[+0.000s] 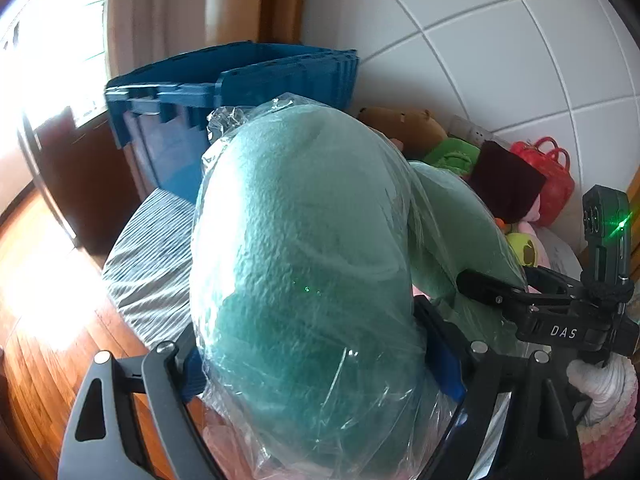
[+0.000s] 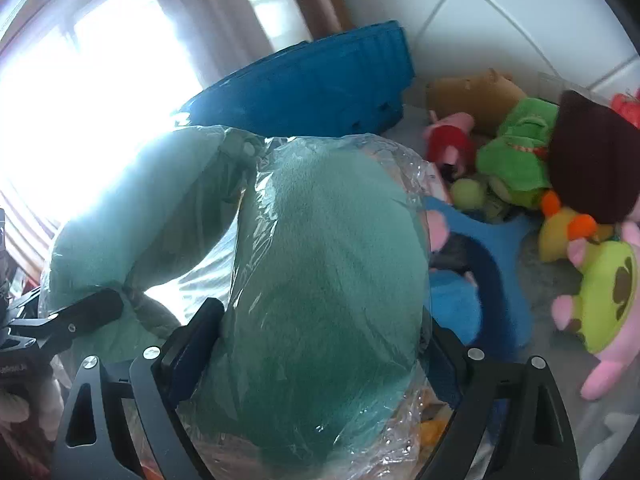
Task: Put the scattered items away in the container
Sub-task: 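Carry the teal bagged pillow with both tools over the blue crate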
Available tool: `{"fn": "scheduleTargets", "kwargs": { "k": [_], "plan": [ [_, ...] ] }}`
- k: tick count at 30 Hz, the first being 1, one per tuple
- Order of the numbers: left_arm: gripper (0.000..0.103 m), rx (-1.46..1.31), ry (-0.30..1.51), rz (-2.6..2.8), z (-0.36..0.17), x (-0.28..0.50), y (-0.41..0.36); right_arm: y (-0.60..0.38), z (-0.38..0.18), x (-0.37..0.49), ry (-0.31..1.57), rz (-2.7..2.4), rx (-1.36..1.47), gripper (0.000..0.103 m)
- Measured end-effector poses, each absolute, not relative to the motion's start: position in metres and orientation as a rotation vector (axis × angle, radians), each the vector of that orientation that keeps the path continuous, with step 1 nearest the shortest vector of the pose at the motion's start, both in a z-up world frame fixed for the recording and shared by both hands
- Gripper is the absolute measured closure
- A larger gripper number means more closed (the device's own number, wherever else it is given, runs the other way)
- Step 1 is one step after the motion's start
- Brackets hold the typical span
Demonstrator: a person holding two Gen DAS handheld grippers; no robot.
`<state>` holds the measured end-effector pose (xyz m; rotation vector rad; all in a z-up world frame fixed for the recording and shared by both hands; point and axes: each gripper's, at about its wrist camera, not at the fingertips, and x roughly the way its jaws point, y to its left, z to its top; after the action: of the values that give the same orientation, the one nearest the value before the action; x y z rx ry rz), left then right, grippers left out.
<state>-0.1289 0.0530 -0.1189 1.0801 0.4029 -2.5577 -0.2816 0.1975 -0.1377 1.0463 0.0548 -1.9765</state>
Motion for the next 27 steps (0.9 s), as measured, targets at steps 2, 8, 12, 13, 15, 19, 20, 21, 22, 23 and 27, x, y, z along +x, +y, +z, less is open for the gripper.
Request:
{"fn": "scheduleTargets", "kwargs": {
  "k": [2, 8, 12, 13, 15, 19, 20, 21, 22, 23, 27],
  "plan": [
    [0.015, 1.067, 0.419, -2.557, -0.119, -0.116, 0.044, 0.187, -0.135, -0.274, 0.078, -1.966, 1.040, 0.012],
    [0.015, 1.025, 0.425, -2.568, -0.115, -0.080, -0.004, 0.150, -0.130, -0.246, 0.106, -1.967, 1.015, 0.012],
    [0.015, 1.014, 0.431, -2.561, -0.113, -0.051, -0.047, 0.108, -0.136, -0.211, 0.115, -1.963, 1.007, 0.012],
    [0.015, 1.015, 0.431, -2.559, -0.113, -0.045, -0.057, 0.097, -0.138, -0.201, 0.116, -1.961, 1.008, 0.012],
    [0.015, 1.013, 0.422, -2.561, -0.113, -0.029, -0.081, 0.078, -0.142, -0.188, 0.115, -1.959, 1.009, 0.012],
    [0.015, 1.027, 0.405, -2.575, -0.114, -0.008, -0.119, 0.037, -0.146, -0.160, 0.092, -1.966, 1.011, 0.012],
    [0.015, 1.036, 0.401, -2.579, -0.115, -0.003, -0.130, 0.029, -0.147, -0.154, 0.088, -1.969, 1.014, 0.012],
    [0.015, 1.043, 0.399, -2.583, -0.115, 0.000, -0.136, 0.019, -0.149, -0.148, 0.081, -1.975, 1.020, 0.012],
    [0.015, 1.051, 0.397, -2.586, -0.116, 0.003, -0.143, 0.013, -0.150, -0.143, 0.078, -1.978, 1.025, 0.012],
    [0.015, 1.057, 0.397, -2.589, -0.117, 0.005, -0.148, 0.007, -0.152, -0.139, 0.073, -1.981, 1.033, 0.012],
    [0.015, 1.072, 0.413, -2.608, -0.119, 0.009, -0.170, -0.013, -0.156, -0.132, 0.066, -1.996, 1.060, 0.012]
  ]
}}
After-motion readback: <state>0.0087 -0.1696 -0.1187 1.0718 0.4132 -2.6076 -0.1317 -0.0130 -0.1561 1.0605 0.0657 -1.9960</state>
